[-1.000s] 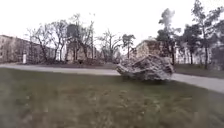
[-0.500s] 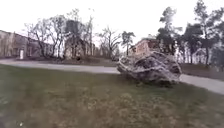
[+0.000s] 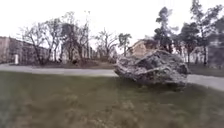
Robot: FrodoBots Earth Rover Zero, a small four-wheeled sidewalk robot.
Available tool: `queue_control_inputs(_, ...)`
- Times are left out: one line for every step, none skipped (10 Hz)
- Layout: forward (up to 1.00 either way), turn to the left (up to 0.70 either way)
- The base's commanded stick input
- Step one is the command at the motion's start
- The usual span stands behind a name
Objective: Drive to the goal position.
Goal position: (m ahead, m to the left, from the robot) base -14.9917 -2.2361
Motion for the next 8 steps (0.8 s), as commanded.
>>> queue_control_inputs(0.70,0.00)
queue_control_inputs(0.70,-0.13)
queue_control_inputs(0.70,-0.35)
queue_control_inputs(0.70,-0.35)
queue_control_inputs(0.70,-0.35)
queue_control_inputs(0.70,-0.35)
queue_control_inputs(0.70,-0.35)
queue_control_inputs(0.70,-0.35)
